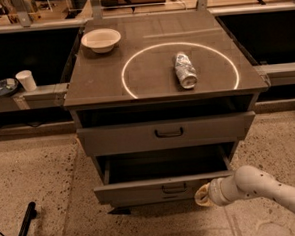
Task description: Close middle drawer
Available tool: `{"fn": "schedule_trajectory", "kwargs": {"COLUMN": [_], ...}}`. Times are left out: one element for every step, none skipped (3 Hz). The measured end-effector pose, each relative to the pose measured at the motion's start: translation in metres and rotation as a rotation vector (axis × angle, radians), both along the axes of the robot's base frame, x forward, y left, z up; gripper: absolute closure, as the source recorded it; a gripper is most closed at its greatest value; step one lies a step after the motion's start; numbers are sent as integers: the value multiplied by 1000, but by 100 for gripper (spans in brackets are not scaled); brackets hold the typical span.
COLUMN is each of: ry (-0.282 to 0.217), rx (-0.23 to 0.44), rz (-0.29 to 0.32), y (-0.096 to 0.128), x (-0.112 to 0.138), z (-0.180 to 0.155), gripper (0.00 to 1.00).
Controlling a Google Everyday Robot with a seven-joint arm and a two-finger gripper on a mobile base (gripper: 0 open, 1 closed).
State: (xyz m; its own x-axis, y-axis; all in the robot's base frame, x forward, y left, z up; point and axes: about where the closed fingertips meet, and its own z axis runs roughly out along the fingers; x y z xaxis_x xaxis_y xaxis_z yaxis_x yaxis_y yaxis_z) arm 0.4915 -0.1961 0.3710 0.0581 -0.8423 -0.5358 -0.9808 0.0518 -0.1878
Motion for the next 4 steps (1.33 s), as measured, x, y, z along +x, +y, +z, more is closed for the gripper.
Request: {"fn": "schedule_trajectory", "kwargs": {"ry": [0, 0, 0, 0], "rx": [0, 0, 0, 0], "rz": [0, 0, 0, 0], "y": [0, 0, 0, 0], "x": [0, 0, 0, 0], "z": [0, 0, 0, 0], "gripper": [37, 15, 0, 0]}}
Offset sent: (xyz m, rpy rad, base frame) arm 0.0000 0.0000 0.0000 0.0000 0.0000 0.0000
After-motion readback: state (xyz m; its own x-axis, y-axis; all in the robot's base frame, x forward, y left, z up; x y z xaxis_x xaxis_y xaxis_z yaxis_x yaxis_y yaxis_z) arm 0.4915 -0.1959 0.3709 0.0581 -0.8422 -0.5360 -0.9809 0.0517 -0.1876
